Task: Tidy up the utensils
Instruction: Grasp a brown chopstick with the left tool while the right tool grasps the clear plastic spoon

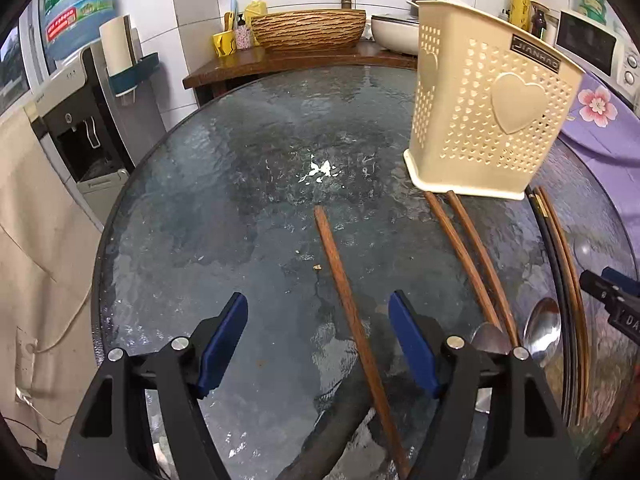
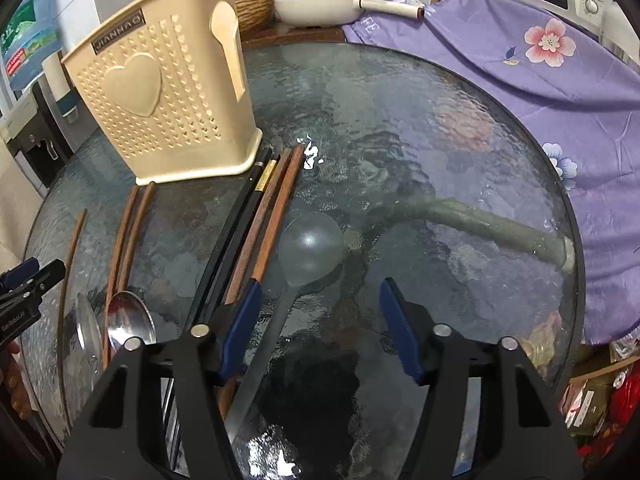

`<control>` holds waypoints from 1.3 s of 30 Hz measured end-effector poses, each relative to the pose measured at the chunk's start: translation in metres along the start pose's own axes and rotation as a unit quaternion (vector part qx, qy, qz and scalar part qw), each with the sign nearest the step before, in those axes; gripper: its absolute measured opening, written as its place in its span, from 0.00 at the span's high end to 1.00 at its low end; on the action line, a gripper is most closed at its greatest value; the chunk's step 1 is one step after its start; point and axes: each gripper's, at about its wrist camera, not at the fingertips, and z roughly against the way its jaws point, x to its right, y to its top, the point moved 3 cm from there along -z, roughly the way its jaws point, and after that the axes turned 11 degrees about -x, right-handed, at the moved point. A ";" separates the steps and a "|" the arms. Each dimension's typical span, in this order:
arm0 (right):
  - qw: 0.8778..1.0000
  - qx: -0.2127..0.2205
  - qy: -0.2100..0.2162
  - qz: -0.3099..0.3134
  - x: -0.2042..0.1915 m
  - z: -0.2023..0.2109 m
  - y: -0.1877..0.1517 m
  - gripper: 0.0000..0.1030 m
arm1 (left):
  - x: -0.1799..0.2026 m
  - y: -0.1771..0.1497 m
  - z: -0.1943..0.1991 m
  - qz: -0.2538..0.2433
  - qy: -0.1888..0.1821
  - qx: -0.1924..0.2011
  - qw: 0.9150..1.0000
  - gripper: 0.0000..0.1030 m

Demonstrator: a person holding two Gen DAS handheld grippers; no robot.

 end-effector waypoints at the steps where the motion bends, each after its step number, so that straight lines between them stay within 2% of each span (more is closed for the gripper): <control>1: 1.000 0.000 -0.004 -0.001 -0.001 -0.001 0.001 0.42 | 0.000 0.002 -0.002 -0.001 0.001 -0.002 1.000 0.31; 5: 1.000 -0.002 -0.010 -0.005 -0.002 -0.003 0.006 0.50 | 0.003 0.006 -0.008 -0.004 0.000 -0.009 1.000 0.34; 10: 1.000 -0.009 -0.019 -0.002 -0.007 -0.007 0.016 0.51 | 0.006 0.011 -0.019 0.002 -0.004 -0.024 1.000 0.37; 17: 0.999 -0.017 -0.027 0.006 -0.012 -0.008 0.021 0.53 | 0.010 0.023 -0.027 0.006 -0.007 -0.027 1.000 0.41; 20: 0.999 -0.015 -0.028 0.010 -0.016 -0.008 0.021 0.58 | 0.009 0.031 -0.030 0.011 -0.009 -0.030 0.999 0.48; 22: 0.999 -0.015 -0.027 0.013 -0.020 -0.008 0.021 0.63 | 0.010 0.035 -0.031 0.012 -0.009 -0.030 0.999 0.58; 30: 0.999 -0.012 -0.022 0.020 -0.024 -0.008 0.022 0.64 | 0.018 0.035 -0.029 0.003 -0.010 -0.025 1.000 0.87; 35: 0.999 -0.009 -0.018 0.025 -0.025 -0.009 0.024 0.64 | 0.018 0.033 -0.029 0.012 -0.010 -0.025 1.000 0.92; 39: 1.000 -0.006 -0.010 0.028 -0.025 -0.009 0.026 0.64 | 0.012 0.036 -0.030 0.026 -0.027 -0.024 0.999 0.93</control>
